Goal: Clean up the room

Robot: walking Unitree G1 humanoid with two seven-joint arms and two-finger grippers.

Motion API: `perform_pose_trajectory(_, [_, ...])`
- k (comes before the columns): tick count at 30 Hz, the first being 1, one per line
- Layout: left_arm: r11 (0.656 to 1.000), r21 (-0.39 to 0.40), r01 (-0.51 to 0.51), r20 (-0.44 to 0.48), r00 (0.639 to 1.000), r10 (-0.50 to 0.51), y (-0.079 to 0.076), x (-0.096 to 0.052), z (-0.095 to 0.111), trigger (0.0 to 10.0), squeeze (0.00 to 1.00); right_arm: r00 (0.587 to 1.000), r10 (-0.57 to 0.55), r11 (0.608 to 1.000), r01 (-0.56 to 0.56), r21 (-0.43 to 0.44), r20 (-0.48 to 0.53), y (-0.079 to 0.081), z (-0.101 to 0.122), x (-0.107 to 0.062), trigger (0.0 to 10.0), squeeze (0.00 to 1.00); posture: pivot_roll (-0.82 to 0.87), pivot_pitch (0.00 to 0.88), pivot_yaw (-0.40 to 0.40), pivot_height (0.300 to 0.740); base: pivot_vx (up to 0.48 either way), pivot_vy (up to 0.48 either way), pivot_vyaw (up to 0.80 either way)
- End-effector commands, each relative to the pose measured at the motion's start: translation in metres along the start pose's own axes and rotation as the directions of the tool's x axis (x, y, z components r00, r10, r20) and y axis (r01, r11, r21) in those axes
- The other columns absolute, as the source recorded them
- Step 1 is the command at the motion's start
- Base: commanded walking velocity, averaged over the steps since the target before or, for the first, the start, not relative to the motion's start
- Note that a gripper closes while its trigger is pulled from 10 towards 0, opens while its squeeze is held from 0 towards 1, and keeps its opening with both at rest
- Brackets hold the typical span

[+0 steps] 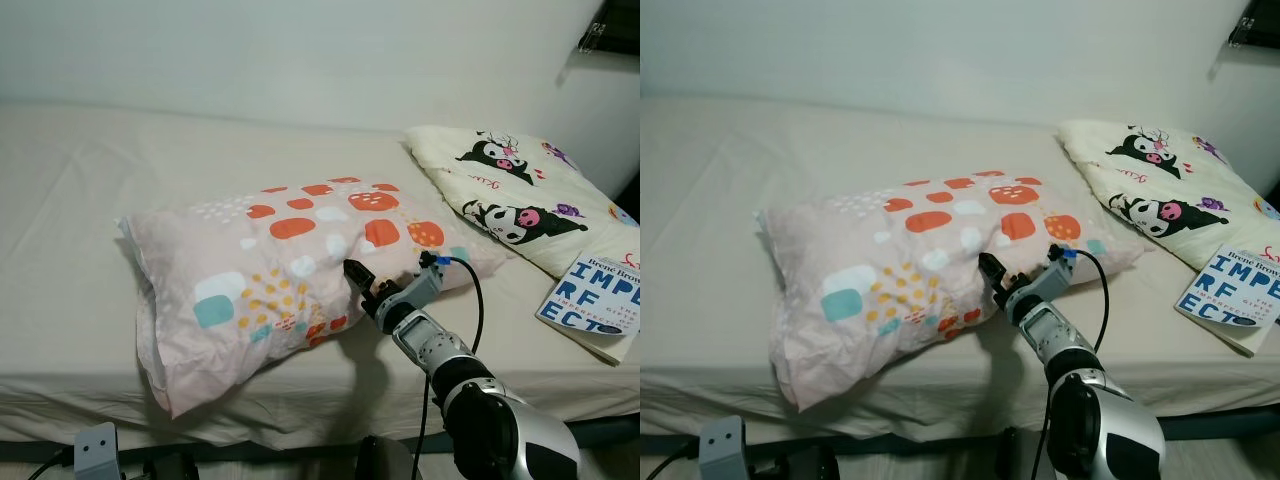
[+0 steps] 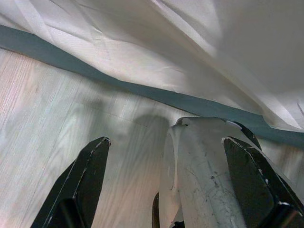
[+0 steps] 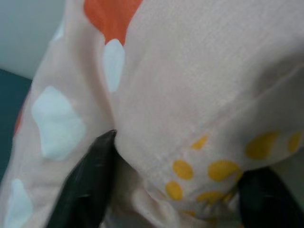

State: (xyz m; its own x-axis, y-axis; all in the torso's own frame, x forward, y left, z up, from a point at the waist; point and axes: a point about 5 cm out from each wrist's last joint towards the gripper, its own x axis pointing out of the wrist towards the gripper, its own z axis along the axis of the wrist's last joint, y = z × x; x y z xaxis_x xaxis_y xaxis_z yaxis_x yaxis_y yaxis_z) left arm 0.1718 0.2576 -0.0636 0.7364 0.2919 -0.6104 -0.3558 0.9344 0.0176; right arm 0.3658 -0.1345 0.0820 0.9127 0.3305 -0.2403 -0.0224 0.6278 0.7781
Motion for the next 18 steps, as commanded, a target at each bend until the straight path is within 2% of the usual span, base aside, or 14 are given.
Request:
perform_pose_trajectory(1, [1.0,0.016,0.009,-0.067,0.998,-0.008,-0.001,-0.004,-0.014,10.0,0.0,0.999,-0.042,0.999,0.041,-0.027,-0.017,-0.004,-0.003,-0.001,3.4,0.0,0.09,0.031,-0.136,0.36,0.0,0.0,0.0])
perform_pose_trajectory(2, [1.0,0.015,0.01,-0.065,0.998,-0.009,-0.002,-0.004,-0.013,10.0,0.0,0.999,-0.045,0.999,0.045,-0.017,-0.015,-0.003,-0.005,0.0,0.0,0.0,0.09,0.022,-0.142,0.36,0.0,0.0,0.0])
perform_pose_trajectory(5, [1.0,0.01,0.015,-0.051,0.999,-0.014,-0.005,-0.001,-0.008,10.0,0.0,1.0,-0.004,0.999,0.004,0.041,0.006,0.003,-0.007,0.002,0.0,0.0,0.09,0.011,-0.139,0.36,0.0,0.0,0.0])
perform_pose_trajectory(13, [0.999,0.02,0.027,-0.033,0.999,-0.027,-0.009,0.003,-0.001,10.0,0.0,0.999,0.002,0.999,-0.004,0.043,0.041,0.01,0.0,0.005,0.0,0.0,0.08,0.0,-0.137,0.36,0.0,0.0,0.0])
perform_pose_trajectory(18, [1.0,0.009,0.023,-0.008,1.0,-0.023,-0.009,0.005,0.007,10.0,0.0,0.999,-0.001,1.0,0.0,0.018,0.052,0.009,0.002,0.005,0.0,0.0,0.08,0.0,-0.134,0.36,0.0,0.0,0.0])
